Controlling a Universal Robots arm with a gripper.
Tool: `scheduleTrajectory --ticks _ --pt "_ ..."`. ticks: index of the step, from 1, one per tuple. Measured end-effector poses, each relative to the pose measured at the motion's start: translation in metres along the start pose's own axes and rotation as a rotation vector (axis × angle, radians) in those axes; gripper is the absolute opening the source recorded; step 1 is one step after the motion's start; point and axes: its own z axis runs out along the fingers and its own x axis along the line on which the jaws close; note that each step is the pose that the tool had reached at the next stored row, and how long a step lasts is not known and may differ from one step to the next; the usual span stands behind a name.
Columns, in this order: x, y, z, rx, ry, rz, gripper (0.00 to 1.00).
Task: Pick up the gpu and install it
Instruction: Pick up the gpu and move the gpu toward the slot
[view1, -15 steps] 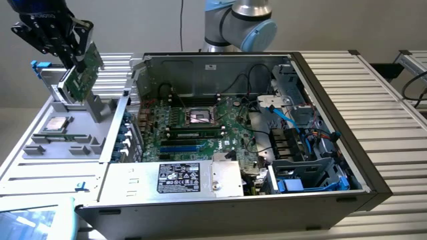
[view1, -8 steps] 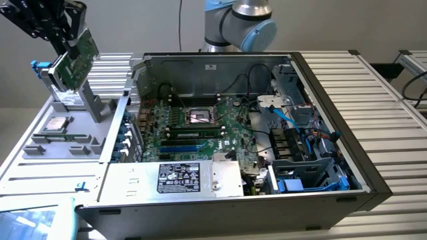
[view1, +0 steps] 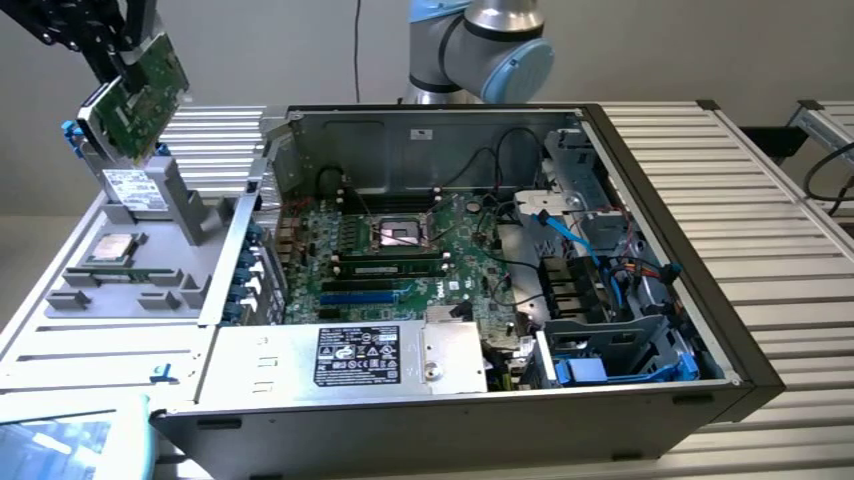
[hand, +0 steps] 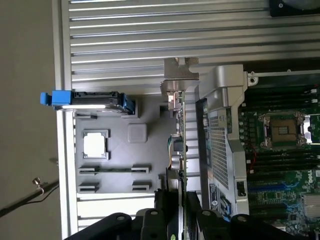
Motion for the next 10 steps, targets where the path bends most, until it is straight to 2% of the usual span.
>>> scheduleTrajectory --ticks 4,10 --pt "-0.0003 -0.0001 -0.0006 0.0003 0.0005 -0.007 0.27" --pt "-0.0006 0.0 -0.0024 -0.0024 0.0039 -0.105 0.27"
